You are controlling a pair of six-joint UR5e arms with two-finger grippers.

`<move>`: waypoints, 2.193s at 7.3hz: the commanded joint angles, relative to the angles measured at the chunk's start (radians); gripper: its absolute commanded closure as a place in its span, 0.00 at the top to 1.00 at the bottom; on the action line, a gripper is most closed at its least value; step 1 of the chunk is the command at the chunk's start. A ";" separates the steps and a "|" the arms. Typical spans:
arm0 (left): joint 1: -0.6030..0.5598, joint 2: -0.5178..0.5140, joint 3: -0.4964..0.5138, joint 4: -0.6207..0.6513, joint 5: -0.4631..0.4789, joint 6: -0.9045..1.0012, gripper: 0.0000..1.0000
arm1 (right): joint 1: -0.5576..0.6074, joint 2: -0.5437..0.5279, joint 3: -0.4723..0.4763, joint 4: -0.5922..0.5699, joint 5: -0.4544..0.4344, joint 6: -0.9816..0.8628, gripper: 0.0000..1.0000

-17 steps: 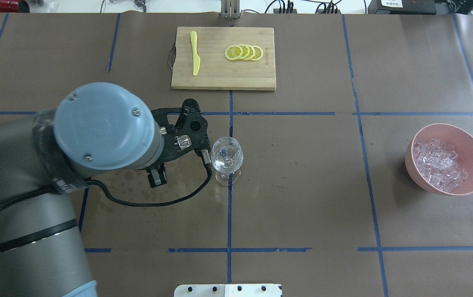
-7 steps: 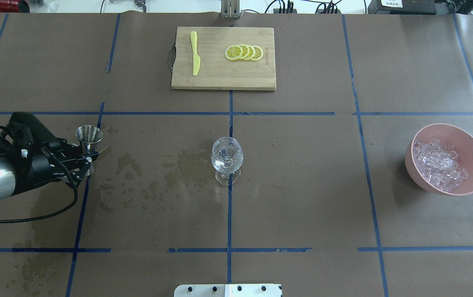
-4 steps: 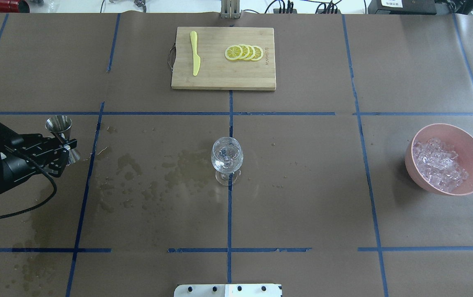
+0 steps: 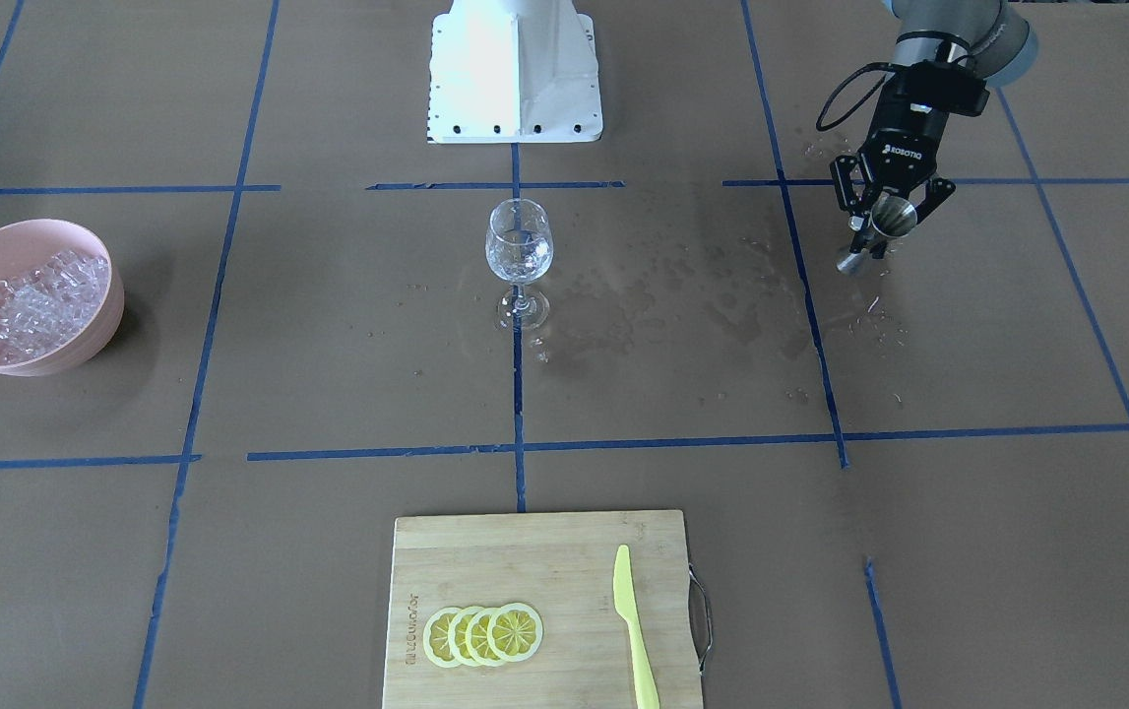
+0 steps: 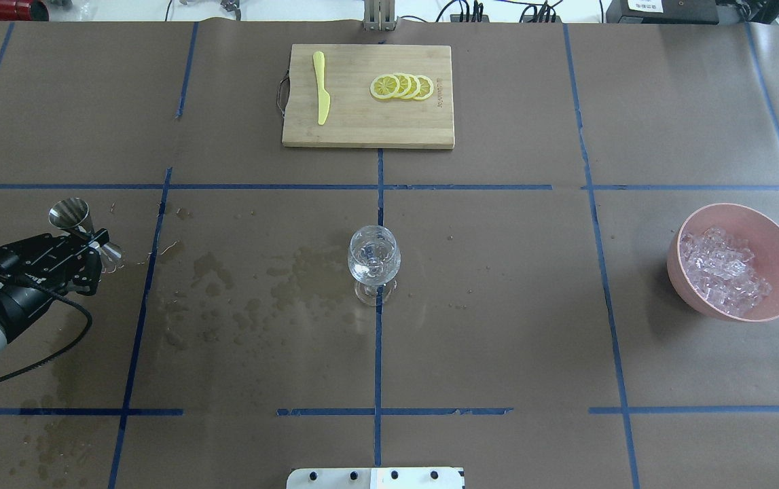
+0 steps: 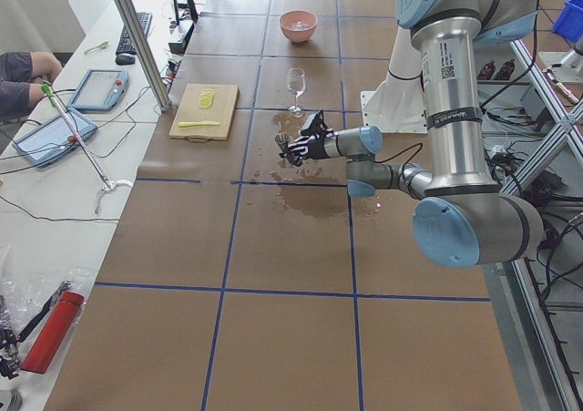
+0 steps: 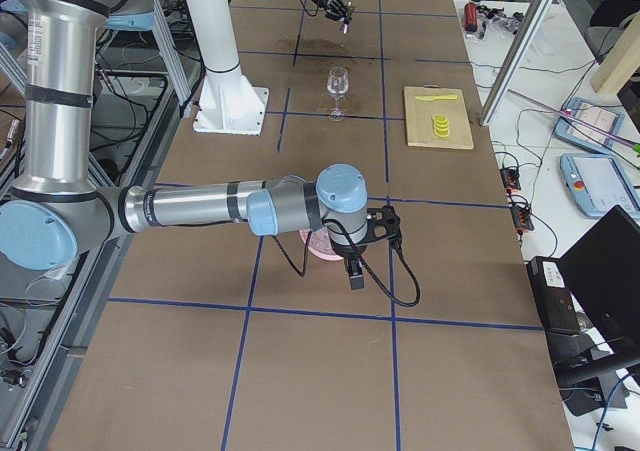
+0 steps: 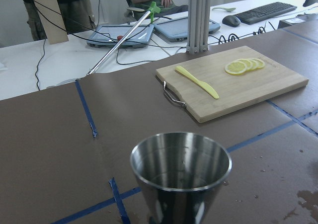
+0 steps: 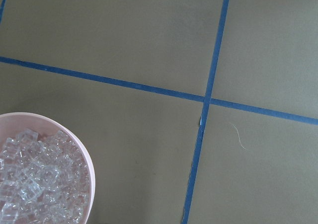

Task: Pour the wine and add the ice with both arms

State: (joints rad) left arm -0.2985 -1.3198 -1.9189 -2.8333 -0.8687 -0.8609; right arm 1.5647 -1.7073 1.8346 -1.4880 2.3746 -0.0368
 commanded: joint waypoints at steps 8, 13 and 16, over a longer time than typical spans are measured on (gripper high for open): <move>0.211 -0.108 0.324 -0.132 0.313 -0.172 0.00 | 0.000 -0.002 0.000 0.000 0.000 -0.002 1.00; 0.213 -0.110 0.321 -0.132 0.313 -0.165 0.20 | 0.000 0.000 0.000 0.000 0.000 -0.002 1.00; 0.213 -0.110 0.322 -0.132 0.313 -0.161 1.00 | 0.000 0.002 0.000 0.000 -0.002 -0.002 1.00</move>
State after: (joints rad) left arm -0.0859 -1.4296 -1.5975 -2.9652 -0.5557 -1.0214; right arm 1.5647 -1.7063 1.8346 -1.4879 2.3742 -0.0384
